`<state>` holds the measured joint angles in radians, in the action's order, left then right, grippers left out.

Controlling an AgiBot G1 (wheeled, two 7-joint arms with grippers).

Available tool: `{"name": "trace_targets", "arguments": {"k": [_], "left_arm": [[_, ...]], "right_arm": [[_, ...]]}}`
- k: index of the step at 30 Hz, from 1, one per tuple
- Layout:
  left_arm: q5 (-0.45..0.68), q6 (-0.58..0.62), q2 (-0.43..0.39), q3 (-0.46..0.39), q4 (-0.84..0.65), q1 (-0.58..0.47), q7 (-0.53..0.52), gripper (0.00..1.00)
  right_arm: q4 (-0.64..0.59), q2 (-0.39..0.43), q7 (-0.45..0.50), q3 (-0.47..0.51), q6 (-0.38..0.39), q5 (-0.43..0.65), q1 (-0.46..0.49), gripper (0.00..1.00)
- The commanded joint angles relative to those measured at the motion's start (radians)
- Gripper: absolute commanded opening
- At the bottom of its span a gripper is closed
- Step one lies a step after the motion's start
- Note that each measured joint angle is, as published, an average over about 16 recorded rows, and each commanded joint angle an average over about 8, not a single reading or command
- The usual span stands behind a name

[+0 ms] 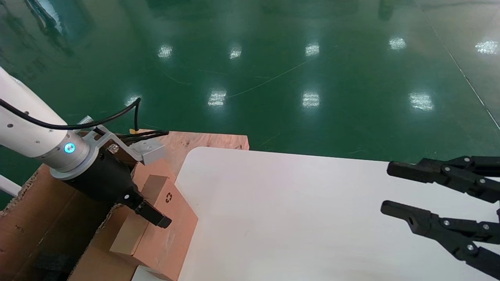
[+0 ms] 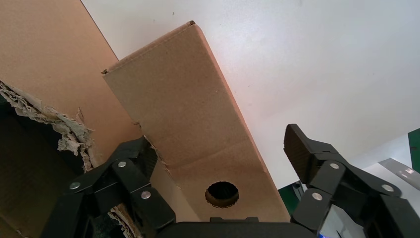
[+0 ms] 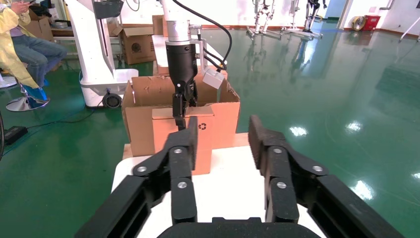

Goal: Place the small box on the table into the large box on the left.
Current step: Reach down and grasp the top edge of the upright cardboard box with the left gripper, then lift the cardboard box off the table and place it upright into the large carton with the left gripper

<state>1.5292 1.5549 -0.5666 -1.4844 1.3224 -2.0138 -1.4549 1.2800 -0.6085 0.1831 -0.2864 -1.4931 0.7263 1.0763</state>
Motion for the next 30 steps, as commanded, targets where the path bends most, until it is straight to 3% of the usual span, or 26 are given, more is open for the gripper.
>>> {"name": "trace_targets", "arguments": {"k": [1, 19, 30], "left_arm": [[0.000, 0.000, 0.000, 0.001, 0.000, 0.000, 0.000, 0.00], [0.003, -0.009, -0.006, 0.003, -0.005, -0.009, 0.015, 0.00], [0.029, -0.059, -0.063, 0.068, -0.076, -0.145, 0.170, 0.00]], "right_arm": [[0.000, 0.000, 0.000, 0.000, 0.000, 0.000, 0.000, 1.00], [0.000, 0.000, 0.000, 0.000, 0.000, 0.000, 0.000, 1.00], [-0.001, 0.000, -0.001, -0.001, 0.000, 0.000, 0.001, 1.00]]}}
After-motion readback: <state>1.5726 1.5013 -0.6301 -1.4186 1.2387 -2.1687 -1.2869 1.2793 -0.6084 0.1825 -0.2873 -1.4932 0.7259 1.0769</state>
